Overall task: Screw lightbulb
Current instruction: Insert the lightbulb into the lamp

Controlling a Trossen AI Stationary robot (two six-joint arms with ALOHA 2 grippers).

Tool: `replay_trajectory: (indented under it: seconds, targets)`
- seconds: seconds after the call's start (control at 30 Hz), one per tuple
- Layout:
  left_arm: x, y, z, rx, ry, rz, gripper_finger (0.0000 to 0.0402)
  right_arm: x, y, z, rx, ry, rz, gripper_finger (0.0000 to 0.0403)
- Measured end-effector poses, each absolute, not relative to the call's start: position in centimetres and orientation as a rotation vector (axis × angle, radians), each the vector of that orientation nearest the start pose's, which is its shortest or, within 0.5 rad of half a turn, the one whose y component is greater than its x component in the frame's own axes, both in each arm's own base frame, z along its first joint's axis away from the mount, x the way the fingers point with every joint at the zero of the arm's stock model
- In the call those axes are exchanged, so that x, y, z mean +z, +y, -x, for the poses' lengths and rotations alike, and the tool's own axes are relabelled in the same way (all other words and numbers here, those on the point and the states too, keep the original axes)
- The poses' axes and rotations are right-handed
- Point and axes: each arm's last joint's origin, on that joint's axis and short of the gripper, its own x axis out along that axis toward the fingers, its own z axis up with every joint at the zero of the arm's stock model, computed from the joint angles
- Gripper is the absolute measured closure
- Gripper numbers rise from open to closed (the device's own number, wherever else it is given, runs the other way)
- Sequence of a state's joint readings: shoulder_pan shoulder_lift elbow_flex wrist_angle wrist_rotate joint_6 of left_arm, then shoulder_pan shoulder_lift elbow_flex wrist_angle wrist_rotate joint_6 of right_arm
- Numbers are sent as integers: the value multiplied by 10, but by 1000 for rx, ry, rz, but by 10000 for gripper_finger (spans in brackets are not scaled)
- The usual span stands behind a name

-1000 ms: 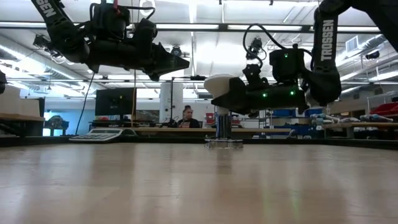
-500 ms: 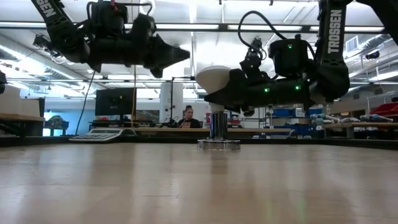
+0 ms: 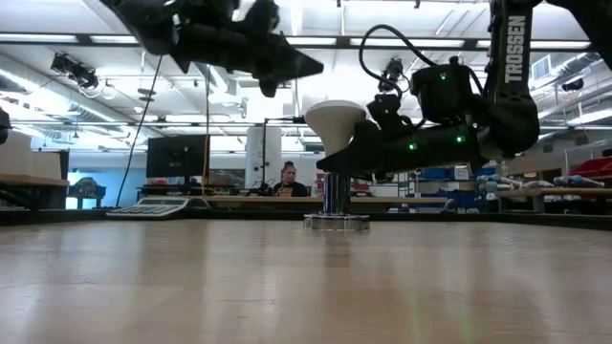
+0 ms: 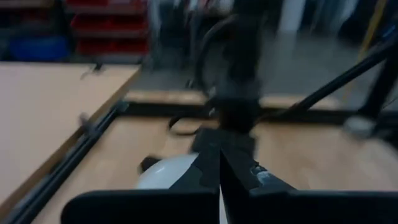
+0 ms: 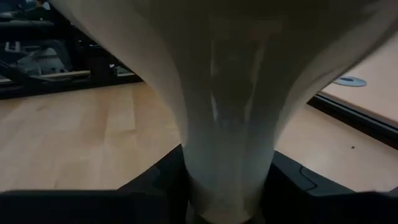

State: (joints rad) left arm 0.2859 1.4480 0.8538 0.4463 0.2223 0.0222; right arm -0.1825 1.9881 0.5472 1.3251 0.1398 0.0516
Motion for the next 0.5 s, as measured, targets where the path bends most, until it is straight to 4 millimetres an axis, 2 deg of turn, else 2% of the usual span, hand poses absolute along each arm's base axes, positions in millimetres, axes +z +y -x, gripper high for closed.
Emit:
replay_trajectory:
  seconds: [0.17, 0.33, 0.5]
  targets:
    - [263, 89, -324, 76, 220, 10, 400, 99, -61, -308, -324, 108, -51, 241]
    - [244, 92, -335, 81, 283, 27, 401, 99, -61, -308, -324, 106, -60, 231]
    - [239, 94, -339, 92, 289, 32, 401, 99, -61, -308, -327, 103, -70, 230]
